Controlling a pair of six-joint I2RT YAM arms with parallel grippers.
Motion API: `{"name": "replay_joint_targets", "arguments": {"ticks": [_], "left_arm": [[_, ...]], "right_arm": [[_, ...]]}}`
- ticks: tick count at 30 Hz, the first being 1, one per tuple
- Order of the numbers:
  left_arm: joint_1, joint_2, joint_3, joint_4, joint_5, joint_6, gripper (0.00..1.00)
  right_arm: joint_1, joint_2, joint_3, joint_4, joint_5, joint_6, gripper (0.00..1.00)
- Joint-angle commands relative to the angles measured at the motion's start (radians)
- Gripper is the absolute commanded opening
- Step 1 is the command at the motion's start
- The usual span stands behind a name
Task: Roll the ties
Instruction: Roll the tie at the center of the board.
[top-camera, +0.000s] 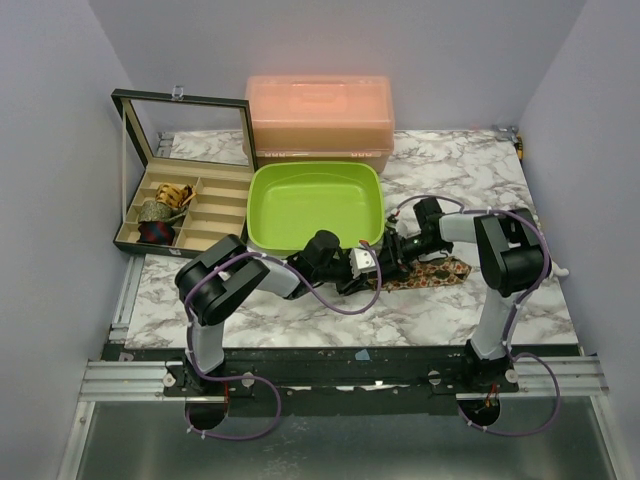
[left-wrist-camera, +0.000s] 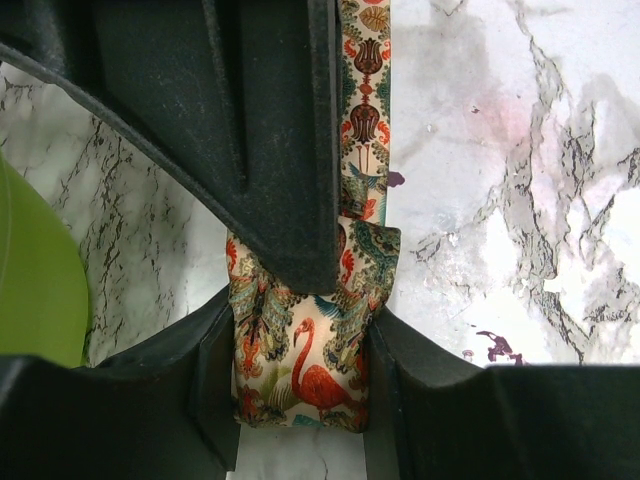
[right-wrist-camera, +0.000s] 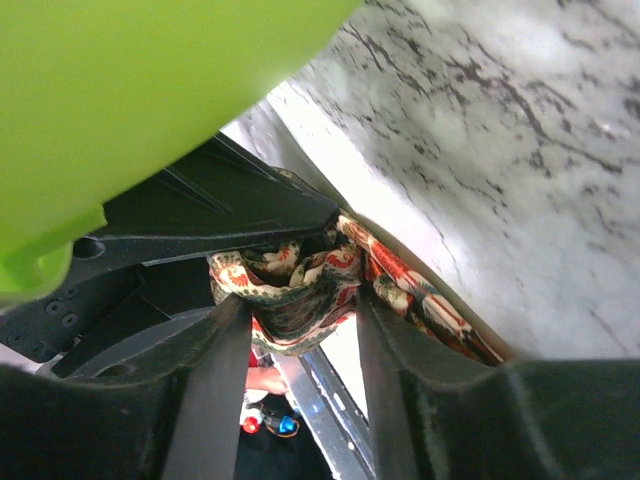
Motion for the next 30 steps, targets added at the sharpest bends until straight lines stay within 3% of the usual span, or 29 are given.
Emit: {"name": "replay_joint_targets", "arguments": {"ticks": [1, 5, 12, 17, 19, 22, 30], "left_arm": [[-0.005, 0.026, -0.012, -0.162, -0.070, 0.040, 0.26], [-0.006, 0.028, -0.009, -0.171, -0.065, 0.043, 0.26], [-0.010, 0.022, -0.006, -0.180, -0.053, 0.041, 0.29], [0.007, -0.007, -0.109, 0.069, 0.042, -0.031, 0.68], [0.020, -0.006, -0.159, 0.245, 0.060, -0.071, 0.76], [0.027, 0.024, -0.172, 0.405, 0.086, -0.084, 0.83], [0.025, 0.144, -0.073, 0.498, 0.118, -0.067, 0.83]], "right_arm": [[0.003, -0.040, -0.021, -0.088, 0.122, -0.042, 0.51], [-0.003, -0.068, -0.031, -0.085, 0.127, -0.027, 0.46], [-0.010, -0.082, -0.063, -0.034, 0.158, 0.016, 0.00], [-0.063, -0.011, -0.057, -0.049, 0.186, -0.008, 0.00], [-0.072, 0.025, -0.045, -0.084, 0.172, -0.049, 0.00], [-0.079, 0.069, -0.044, -0.104, 0.147, -0.079, 0.00], [-0.085, 0.195, 0.024, -0.153, 0.145, -0.120, 0.00]]}}
